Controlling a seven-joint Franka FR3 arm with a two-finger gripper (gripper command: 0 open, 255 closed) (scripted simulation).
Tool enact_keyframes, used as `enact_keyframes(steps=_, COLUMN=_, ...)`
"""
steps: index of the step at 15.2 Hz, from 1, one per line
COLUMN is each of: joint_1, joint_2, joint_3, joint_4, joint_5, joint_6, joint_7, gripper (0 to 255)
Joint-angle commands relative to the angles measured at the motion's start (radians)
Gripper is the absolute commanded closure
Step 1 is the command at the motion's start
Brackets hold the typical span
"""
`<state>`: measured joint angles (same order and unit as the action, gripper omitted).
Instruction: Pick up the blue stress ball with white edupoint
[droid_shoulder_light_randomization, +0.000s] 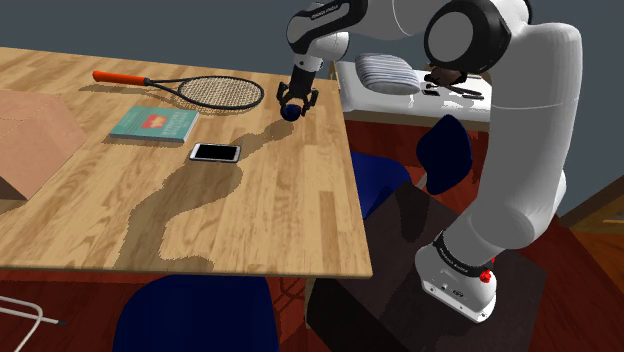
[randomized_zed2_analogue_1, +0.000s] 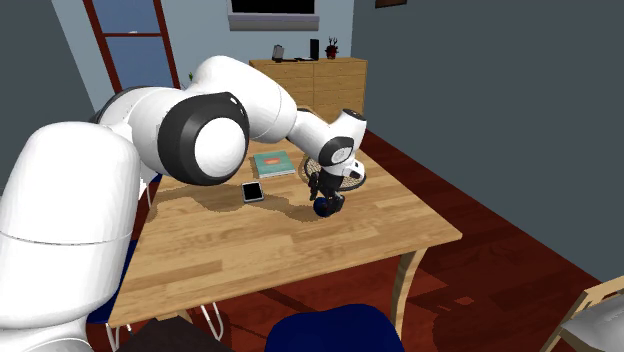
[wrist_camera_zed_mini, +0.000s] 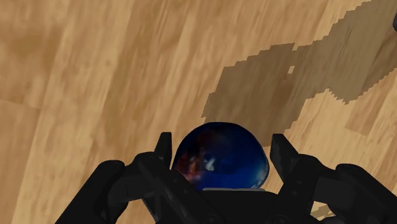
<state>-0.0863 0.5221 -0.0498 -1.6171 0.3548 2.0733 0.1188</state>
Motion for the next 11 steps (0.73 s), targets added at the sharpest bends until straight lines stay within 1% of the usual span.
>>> enact_keyframes(steps=1, joint_1=0.0, joint_2=0.003, joint_3=0.0, joint_4=0.001, joint_5=0.0, joint_6=0.002, joint_7=0.0, gripper=255)
enact_keyframes(steps=9, joint_1=0.0, joint_2=0.003, joint_3=0.0, joint_4=0.0, joint_5=0.0, joint_6=0.002, joint_7=-0.001, gripper=255)
enact_keyframes(steps=11, joint_1=0.0, joint_2=-0.009, joint_3=-0.001, joint_4=0.008, joint_5=-0.003, joint_6=-0.018, joint_7=0.006, gripper=255)
